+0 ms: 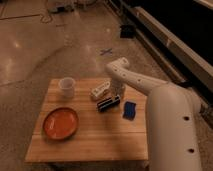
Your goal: Place the eraser in the ceramic cup
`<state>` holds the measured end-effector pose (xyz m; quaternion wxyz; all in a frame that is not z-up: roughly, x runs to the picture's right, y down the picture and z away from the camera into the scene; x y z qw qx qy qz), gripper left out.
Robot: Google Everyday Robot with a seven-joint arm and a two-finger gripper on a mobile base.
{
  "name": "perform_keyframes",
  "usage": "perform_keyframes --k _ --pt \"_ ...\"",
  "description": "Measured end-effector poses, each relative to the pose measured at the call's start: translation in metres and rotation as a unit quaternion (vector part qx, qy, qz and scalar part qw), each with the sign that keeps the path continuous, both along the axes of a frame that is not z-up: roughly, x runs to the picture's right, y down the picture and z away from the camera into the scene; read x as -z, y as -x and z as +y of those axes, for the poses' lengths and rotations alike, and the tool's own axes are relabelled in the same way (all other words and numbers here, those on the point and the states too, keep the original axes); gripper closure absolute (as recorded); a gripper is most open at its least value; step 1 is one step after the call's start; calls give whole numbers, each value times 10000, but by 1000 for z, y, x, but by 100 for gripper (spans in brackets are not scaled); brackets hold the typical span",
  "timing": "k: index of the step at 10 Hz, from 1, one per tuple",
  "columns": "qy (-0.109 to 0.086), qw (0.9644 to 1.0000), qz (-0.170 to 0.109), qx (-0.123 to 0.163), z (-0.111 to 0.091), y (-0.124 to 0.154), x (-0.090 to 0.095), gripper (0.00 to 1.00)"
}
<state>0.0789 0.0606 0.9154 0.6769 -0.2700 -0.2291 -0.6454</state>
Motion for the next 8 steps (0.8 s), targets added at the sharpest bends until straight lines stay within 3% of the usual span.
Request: perform_keyframes --k 2,8 --pt "-24 10000 -50 -70 0 6 1 21" --pt "-39 9990 102 -438 3 30 -16 20"
